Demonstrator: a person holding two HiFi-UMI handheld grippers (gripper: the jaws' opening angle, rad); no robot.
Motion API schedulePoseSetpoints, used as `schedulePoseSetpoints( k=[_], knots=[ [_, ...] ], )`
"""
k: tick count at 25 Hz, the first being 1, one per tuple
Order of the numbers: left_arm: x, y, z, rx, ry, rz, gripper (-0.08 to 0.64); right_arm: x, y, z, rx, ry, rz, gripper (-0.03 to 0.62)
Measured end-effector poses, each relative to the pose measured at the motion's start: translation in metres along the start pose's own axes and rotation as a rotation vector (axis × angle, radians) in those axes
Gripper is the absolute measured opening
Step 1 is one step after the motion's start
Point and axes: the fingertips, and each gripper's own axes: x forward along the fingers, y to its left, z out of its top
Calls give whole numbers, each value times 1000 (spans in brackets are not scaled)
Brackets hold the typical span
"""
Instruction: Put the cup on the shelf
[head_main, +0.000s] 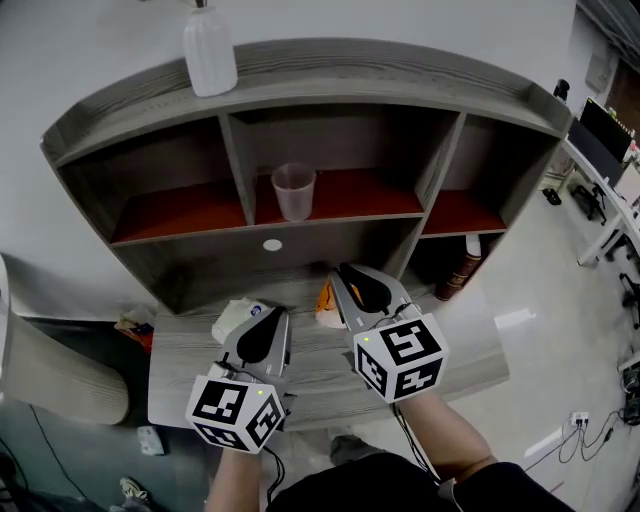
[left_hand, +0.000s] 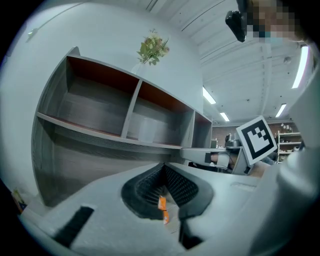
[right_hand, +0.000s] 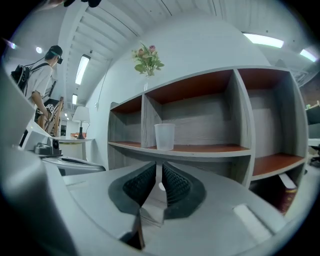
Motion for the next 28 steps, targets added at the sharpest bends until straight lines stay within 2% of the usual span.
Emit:
schedulePoseSetpoints(
  k=[7,28],
  knots=[
    [-3,-15,-13,21,32,-9,-8,-27,-6,-18,24,22,-38,2],
    [-21,-15,-57,-4,103,9,-8,-63,7,-85,106,141,-48,0]
  ],
)
